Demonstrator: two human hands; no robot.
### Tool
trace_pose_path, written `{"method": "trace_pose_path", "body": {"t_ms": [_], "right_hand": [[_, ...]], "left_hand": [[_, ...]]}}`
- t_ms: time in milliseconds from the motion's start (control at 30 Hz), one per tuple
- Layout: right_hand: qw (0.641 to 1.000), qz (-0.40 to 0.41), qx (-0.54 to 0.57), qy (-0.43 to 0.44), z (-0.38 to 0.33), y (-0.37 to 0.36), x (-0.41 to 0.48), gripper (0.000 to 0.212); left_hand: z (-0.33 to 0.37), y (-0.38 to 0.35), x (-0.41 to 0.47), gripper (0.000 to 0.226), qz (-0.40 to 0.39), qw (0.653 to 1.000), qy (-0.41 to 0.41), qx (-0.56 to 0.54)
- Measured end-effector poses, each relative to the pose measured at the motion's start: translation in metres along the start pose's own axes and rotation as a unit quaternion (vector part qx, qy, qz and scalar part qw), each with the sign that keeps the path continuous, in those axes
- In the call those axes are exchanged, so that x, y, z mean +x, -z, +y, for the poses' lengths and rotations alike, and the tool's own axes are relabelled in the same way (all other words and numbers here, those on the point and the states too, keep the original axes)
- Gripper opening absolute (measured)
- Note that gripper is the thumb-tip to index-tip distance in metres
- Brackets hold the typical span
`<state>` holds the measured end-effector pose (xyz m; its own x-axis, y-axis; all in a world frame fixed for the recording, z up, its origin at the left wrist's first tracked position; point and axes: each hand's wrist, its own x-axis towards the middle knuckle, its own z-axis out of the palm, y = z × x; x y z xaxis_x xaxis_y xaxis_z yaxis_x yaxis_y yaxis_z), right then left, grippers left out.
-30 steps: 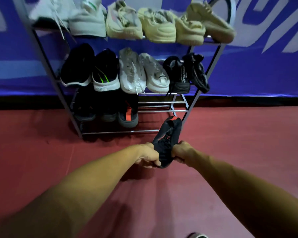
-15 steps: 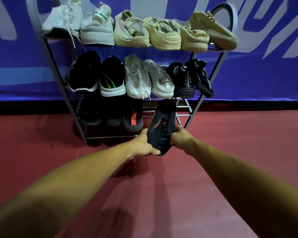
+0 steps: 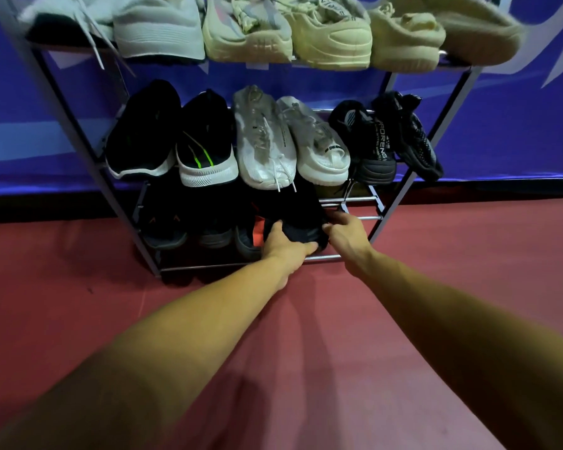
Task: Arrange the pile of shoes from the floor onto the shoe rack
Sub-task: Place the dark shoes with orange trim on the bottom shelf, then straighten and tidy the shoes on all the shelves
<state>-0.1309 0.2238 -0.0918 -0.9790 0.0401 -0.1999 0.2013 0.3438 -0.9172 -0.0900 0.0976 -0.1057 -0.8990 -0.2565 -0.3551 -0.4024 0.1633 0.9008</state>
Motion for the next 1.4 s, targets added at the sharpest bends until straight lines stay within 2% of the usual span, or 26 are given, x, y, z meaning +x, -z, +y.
{"method": "trace_pose_path", "body": {"t_ms": [133, 300, 367, 467, 533, 600, 700, 767, 967, 1067, 1100, 1133, 1233, 1333, 1400], "right_hand": [[0.999, 0.022, 0.009, -0.025, 0.010, -0.002, 0.006, 0.043], [0.998, 0.015, -0.043, -0.051, 0.017, -0.006, -0.002, 0.034], [0.995, -0.002, -0.070, -0.065, 0.019, -0.009, -0.006, 0.041], [0.991, -0.031, -0.112, -0.065, 0.024, -0.015, -0.015, 0.066], [0.985, -0.042, -0.158, -0.051, 0.027, -0.019, -0.023, 0.073], [0.979, -0.031, -0.196, -0.045, 0.026, -0.020, -0.026, 0.064], [0.972, -0.011, -0.230, -0.036, 0.021, -0.019, -0.025, 0.050], [0.971, -0.015, -0.237, -0.029, 0.018, -0.018, -0.024, 0.045], [0.958, -0.046, -0.281, -0.040, 0.011, -0.012, -0.022, 0.044], [0.947, -0.081, -0.303, -0.067, -0.004, -0.008, -0.028, 0.027], [0.942, -0.100, -0.313, -0.063, -0.010, -0.007, -0.032, 0.031], [0.938, -0.116, -0.324, -0.052, -0.019, -0.008, -0.036, 0.031], [0.930, -0.147, -0.338, -0.017, -0.049, -0.013, -0.052, 0.015], [0.932, -0.129, -0.337, 0.033, -0.087, -0.013, -0.070, 0.029], [0.938, -0.109, -0.326, 0.042, -0.111, -0.010, -0.081, 0.024]], "left_hand": [[0.007, -0.007, 0.002, 0.087, 0.030, 0.999, 0.024, -0.008], [0.009, 0.006, -0.006, 0.088, -0.014, 0.999, 0.030, 0.033], [0.005, 0.018, -0.007, 0.063, -0.001, 0.994, 0.006, 0.106], [-0.005, 0.042, -0.013, 0.006, 0.060, 0.976, -0.028, 0.210], [-0.015, 0.056, -0.017, 0.018, 0.097, 0.960, -0.010, 0.262], [-0.021, 0.065, -0.021, 0.019, 0.126, 0.951, 0.016, 0.283], [-0.028, 0.070, -0.017, 0.052, 0.138, 0.952, 0.046, 0.269], [-0.027, 0.070, -0.013, 0.059, 0.139, 0.958, 0.049, 0.247], [-0.017, 0.067, -0.005, 0.051, 0.137, 0.968, 0.041, 0.205], [-0.009, 0.071, -0.007, 0.051, 0.101, 0.969, 0.055, 0.218], [-0.005, 0.073, -0.011, 0.050, 0.084, 0.970, 0.057, 0.222], [0.001, 0.076, -0.015, 0.048, 0.070, 0.970, 0.053, 0.225], [0.029, 0.085, -0.027, 0.038, 0.024, 0.970, 0.027, 0.239], [0.064, 0.095, -0.045, 0.021, -0.032, 0.971, -0.023, 0.235], [0.082, 0.103, -0.058, 0.014, -0.051, 0.969, -0.048, 0.239]]}}
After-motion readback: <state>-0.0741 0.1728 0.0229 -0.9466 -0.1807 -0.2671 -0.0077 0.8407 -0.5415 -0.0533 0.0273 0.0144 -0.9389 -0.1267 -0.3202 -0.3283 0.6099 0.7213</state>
